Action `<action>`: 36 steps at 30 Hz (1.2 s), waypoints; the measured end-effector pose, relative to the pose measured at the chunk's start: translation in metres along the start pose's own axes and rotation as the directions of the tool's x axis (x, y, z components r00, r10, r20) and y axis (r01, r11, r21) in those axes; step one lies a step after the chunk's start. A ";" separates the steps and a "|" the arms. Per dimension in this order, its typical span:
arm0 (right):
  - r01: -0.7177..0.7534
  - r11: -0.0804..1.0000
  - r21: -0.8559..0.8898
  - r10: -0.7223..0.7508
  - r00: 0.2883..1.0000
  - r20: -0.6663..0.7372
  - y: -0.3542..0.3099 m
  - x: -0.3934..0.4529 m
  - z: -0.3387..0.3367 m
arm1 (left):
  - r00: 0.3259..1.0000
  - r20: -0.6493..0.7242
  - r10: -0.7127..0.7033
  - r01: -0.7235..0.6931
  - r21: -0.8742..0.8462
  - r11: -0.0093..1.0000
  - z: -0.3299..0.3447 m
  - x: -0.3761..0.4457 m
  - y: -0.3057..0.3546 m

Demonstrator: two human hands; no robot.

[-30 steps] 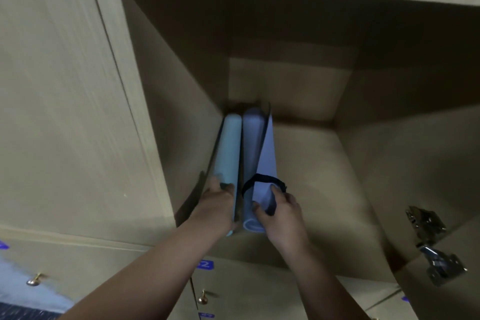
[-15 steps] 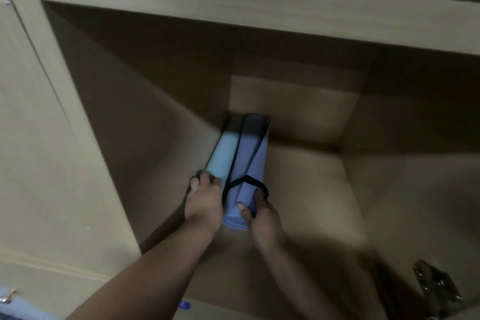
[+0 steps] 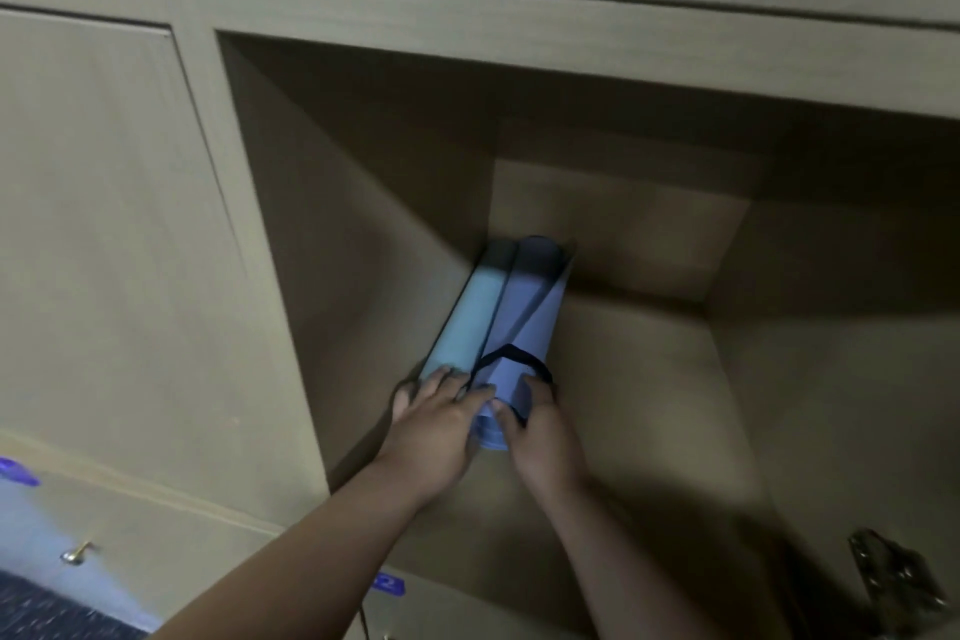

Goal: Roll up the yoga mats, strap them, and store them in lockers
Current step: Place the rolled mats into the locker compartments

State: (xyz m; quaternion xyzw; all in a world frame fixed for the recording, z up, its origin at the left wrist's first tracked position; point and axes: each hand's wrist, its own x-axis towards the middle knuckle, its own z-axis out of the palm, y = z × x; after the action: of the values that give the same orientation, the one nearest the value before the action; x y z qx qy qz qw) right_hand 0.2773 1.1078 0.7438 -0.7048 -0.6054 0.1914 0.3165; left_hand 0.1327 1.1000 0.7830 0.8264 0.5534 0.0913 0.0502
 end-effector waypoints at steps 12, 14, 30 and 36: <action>0.081 0.989 0.121 -0.073 0.995 -0.070 -0.025 -0.109 -0.019 | 0.997 0.030 0.064 -0.064 -0.011 0.998 -0.008 -0.078 -0.001; 0.046 0.996 0.070 -0.038 0.993 -0.110 -0.028 -0.143 -0.019 | 0.995 0.042 0.095 -0.094 -0.024 0.995 -0.006 -0.101 -0.003; -0.298 0.954 0.021 0.293 0.924 -0.247 -0.002 -0.412 -0.063 | 0.928 0.153 0.338 -0.291 -0.265 0.919 0.025 -0.285 0.080; -0.290 0.955 0.058 0.296 0.930 -0.220 0.017 -0.494 -0.081 | 0.946 0.139 0.292 -0.244 -0.290 0.926 0.029 -0.352 0.123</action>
State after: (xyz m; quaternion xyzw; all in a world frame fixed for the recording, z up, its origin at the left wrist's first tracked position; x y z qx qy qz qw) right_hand 0.2472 0.6077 0.7347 -0.8003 -0.4512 0.1623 0.3599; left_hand 0.1194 0.7284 0.7440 0.8847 0.4105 0.0968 0.1983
